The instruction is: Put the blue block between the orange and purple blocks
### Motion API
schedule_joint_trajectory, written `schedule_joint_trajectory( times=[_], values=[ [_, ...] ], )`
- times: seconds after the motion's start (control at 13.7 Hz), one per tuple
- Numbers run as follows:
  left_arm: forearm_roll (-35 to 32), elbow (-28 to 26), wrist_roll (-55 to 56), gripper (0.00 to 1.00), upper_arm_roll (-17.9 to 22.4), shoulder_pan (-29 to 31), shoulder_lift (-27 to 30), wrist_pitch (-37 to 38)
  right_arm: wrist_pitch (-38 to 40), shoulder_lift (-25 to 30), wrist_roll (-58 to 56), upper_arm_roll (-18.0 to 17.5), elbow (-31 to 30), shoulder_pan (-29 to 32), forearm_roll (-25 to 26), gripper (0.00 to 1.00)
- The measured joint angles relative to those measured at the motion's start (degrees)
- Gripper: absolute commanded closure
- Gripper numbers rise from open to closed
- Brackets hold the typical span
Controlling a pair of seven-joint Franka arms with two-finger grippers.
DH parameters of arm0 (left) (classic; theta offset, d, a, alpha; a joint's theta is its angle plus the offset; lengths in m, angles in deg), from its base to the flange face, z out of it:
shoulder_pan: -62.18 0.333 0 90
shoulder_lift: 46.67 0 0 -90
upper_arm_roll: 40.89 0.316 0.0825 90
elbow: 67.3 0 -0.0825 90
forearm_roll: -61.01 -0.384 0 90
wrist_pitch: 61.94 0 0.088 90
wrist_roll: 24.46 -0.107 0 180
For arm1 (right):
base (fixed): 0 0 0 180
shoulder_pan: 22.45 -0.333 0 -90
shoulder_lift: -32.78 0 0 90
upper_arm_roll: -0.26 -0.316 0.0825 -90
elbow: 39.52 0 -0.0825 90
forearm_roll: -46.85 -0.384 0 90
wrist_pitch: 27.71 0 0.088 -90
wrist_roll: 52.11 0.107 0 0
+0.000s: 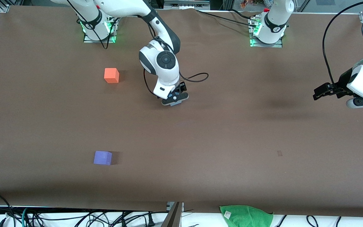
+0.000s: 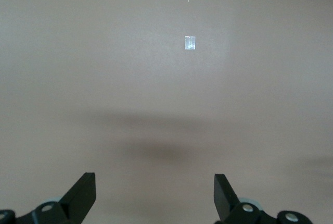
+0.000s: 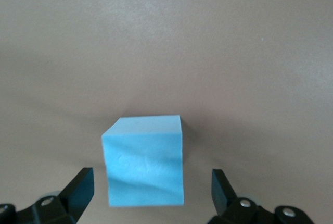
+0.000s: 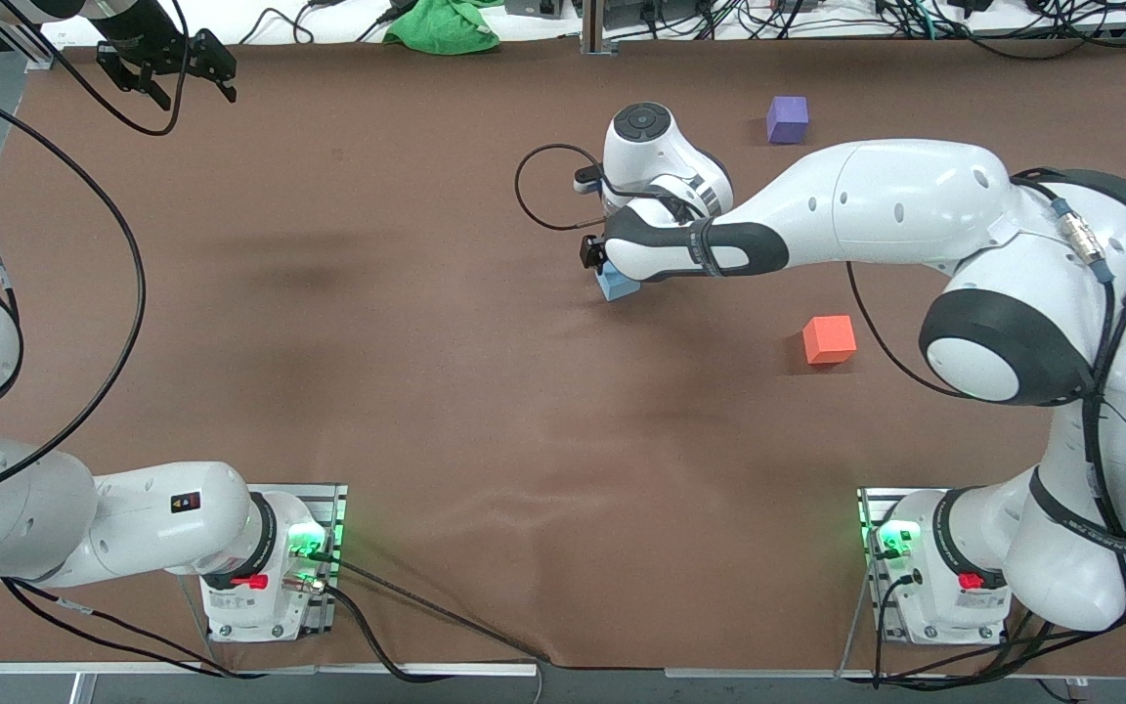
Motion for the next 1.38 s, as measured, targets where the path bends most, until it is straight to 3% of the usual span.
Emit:
schedule_joint_trajectory(
  times=[0.8,1.38],
  values=[
    [0.0,1.1,-2.4,0.00,0.0,0.9,0.6,0.2,-7.9,1.6,1.1,-0.9,-6.6,-2.3,0.2,0.00],
    [2.3,9.7,-2.6,0.00,0.3,2.0,1.1,8.7,-8.0,1.6,1.1,-0.3,-6.6,-2.3,1.8,0.00]
  ],
)
